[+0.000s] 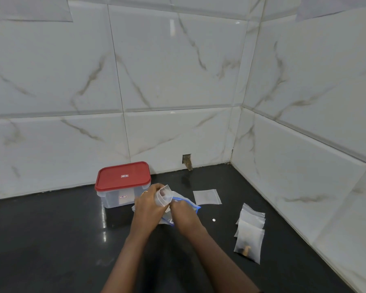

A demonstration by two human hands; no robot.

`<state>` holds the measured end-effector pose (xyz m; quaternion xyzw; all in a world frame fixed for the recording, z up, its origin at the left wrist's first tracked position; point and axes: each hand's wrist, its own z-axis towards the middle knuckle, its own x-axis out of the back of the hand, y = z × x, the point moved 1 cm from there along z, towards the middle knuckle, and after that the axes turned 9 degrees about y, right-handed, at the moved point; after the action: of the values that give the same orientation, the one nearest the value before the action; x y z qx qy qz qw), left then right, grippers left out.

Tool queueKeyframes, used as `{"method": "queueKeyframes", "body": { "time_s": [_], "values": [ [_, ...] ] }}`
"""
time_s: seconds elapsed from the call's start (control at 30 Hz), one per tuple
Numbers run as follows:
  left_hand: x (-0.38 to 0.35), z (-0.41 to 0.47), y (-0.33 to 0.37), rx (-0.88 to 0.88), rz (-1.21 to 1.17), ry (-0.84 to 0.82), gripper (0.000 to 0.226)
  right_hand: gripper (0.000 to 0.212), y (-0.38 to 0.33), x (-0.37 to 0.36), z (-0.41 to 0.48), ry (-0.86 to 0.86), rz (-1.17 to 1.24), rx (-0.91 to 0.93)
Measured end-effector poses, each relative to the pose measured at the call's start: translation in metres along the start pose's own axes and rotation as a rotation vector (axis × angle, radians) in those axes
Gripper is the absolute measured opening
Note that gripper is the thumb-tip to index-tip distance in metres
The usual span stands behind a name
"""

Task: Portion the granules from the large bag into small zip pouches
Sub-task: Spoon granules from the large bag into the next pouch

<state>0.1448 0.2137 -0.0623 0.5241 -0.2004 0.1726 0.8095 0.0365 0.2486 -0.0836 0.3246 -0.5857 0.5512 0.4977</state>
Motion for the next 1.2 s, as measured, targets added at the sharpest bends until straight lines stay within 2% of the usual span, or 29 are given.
{"method": "queueKeyframes", "body": {
  "time_s": [0.03, 0.1, 0.13, 0.17, 0.2, 0.23, 0.27, 0.37, 0.6, 0.73, 0.87, 0.97, 1.1, 1.2],
  "values": [
    [0.001, 0.001, 0.002, 0.008, 0.013, 0.016, 0.038, 0.028, 0.001, -0.001, 0.004, 0.029, 0.015, 0.02],
    [0.003, 0.0, 0.006, 0.031, 0.055, 0.014, 0.041, 0.005, 0.006, 0.004, 0.003, 0.071, 0.065, -0.097],
    [0.003, -0.001, 0.009, 0.045, 0.076, -0.002, 0.042, 0.022, 0.01, 0.002, 0.009, 0.119, 0.176, -0.225],
    [0.004, -0.001, 0.011, 0.054, 0.087, -0.015, 0.044, 0.032, 0.009, 0.01, 0.01, 0.235, 0.238, -0.275],
    [0.004, -0.001, 0.014, 0.046, 0.093, -0.028, 0.046, 0.03, 0.012, 0.017, 0.009, 0.302, 0.291, -0.324],
    [0.006, 0.001, 0.017, 0.037, 0.088, -0.029, 0.046, 0.016, 0.011, 0.025, 0.007, 0.338, 0.214, -0.311],
    [0.007, 0.004, 0.022, 0.025, 0.07, -0.02, 0.046, 0.01, 0.011, 0.028, 0.009, 0.339, 0.115, -0.297],
    [0.009, 0.016, 0.039, 0.008, -0.028, 0.016, 0.047, 0.027, 0.012, 0.029, 0.006, 0.195, 0.082, -0.312],
    [0.005, 0.029, 0.057, -0.003, -0.1, -0.011, 0.048, 0.024, 0.016, 0.04, 0.001, 0.23, 0.157, -0.405],
    [0.007, 0.029, 0.049, -0.024, -0.085, -0.002, 0.049, 0.028, 0.011, 0.034, 0.001, 0.293, 0.266, -0.368],
    [0.01, 0.024, 0.037, 0.003, -0.025, -0.009, 0.044, 0.033, 0.005, 0.024, -0.003, 0.283, 0.13, -0.254],
    [0.012, 0.023, 0.027, 0.043, -0.018, 0.003, 0.041, 0.032, 0.004, 0.022, -0.004, 0.286, 0.173, -0.272],
    [0.01, 0.02, 0.017, 0.079, -0.024, 0.023, 0.04, 0.033, -0.002, 0.018, -0.001, 0.176, 0.116, -0.282],
    [0.007, 0.019, 0.016, 0.097, -0.048, 0.045, 0.042, 0.033, -0.006, 0.016, 0.0, 0.181, 0.08, -0.256]
  ]
}}
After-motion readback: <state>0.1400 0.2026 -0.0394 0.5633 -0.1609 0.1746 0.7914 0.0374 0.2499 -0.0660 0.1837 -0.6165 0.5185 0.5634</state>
